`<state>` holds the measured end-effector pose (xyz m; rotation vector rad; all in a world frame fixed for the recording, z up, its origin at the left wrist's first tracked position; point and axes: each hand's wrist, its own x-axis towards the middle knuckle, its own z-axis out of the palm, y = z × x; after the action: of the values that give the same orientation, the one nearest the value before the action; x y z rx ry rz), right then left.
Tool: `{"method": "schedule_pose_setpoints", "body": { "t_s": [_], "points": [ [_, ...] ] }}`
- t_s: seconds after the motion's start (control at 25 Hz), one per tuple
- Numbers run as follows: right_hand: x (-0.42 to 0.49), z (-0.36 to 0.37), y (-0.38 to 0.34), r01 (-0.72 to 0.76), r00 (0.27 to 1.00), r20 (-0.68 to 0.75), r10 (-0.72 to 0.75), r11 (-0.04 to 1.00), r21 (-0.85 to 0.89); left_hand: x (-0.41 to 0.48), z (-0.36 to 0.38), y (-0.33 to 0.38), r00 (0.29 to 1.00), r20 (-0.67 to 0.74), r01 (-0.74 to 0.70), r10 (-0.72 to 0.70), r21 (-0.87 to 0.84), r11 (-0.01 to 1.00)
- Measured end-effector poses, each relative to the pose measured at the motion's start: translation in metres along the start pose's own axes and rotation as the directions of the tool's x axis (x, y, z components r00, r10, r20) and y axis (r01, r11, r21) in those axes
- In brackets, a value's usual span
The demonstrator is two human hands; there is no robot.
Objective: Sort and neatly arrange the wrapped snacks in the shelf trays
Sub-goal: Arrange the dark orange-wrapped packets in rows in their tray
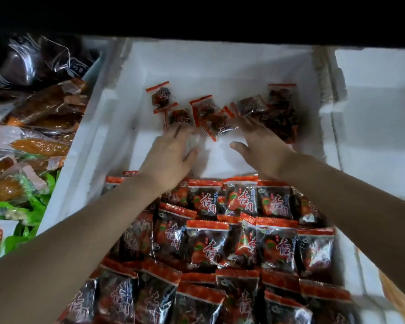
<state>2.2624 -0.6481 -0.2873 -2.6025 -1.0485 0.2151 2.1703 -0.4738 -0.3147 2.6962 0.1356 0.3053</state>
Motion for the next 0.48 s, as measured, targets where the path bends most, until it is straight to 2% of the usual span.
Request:
{"method": "schedule_pose_setpoints", "body": {
  "t_s": [0.08,0.16,0.28,0.36,0.48],
  "points": [
    [0.021,0.008,-0.006,-0.009,0.999,0.044,0.012,0.997,-0.074,0.022,0.006,-0.020,0.997,-0.037,0.063,-0.062,0.036,0.997],
    [0.033,0.018,-0.011,0.029,0.999,0.033,-0.024,0.988,-0.151,0.035,0.011,-0.033,0.993,0.008,0.116,-0.117,0.061,0.991],
    [0.037,0.025,-0.013,0.030,0.999,0.013,-0.029,0.996,-0.087,0.037,0.014,-0.038,0.983,0.074,0.158,-0.167,0.115,0.981],
    [0.034,0.028,-0.012,0.003,1.000,0.021,-0.003,1.000,-0.011,0.030,0.009,-0.037,0.992,-0.006,0.128,-0.128,0.154,0.980],
    [0.036,0.027,-0.011,-0.025,0.999,0.043,0.024,1.000,0.000,0.028,0.003,-0.044,0.986,-0.145,0.101,-0.081,0.141,0.985]
  ]
}}
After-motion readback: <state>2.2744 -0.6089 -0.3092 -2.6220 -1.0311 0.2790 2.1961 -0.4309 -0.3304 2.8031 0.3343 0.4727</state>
